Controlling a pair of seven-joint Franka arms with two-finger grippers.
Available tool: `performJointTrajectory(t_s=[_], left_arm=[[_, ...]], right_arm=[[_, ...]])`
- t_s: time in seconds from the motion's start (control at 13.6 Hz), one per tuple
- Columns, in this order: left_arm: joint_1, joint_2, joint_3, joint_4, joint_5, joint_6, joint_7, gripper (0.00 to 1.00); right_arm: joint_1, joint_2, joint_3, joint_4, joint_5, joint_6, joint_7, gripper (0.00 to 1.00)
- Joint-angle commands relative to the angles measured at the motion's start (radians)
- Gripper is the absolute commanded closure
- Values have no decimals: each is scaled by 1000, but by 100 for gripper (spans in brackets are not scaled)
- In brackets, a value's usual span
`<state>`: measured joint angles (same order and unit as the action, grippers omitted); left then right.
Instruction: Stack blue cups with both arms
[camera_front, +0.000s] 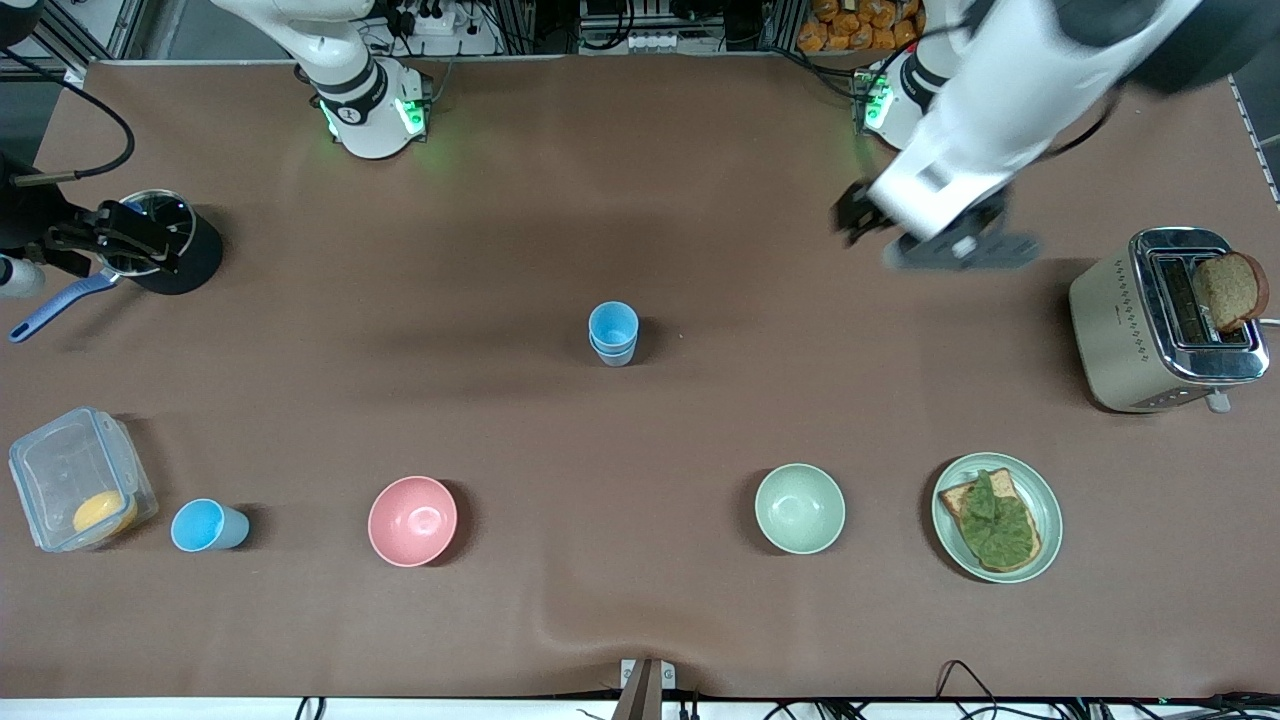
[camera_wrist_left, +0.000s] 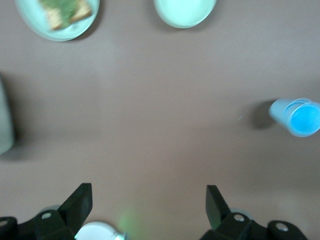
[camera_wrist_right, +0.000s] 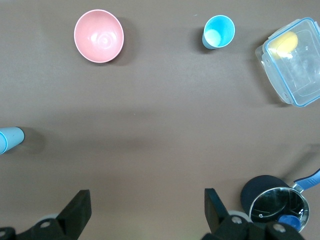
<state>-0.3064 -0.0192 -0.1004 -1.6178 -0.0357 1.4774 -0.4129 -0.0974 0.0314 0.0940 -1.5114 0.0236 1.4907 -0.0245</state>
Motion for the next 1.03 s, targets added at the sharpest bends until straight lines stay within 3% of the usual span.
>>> performJointTrajectory(t_s=[0.0,0.29,0.51,0.95], left_arm=[[120,-100,-24,-70,0,-45,60,0],[202,-157,-2,-80,2,-62,226,0],[196,-150,74,-89,56,-20,320,0],[205,-120,84,-85,57,80,292,0]], right_arm=[[2,8,-2,22,13,-15,0,0],[1,8,-2,23,13,-15,0,0],[1,8,-2,25,13,-15,1,0],[-1,8,-2,25,13,-15,1,0]])
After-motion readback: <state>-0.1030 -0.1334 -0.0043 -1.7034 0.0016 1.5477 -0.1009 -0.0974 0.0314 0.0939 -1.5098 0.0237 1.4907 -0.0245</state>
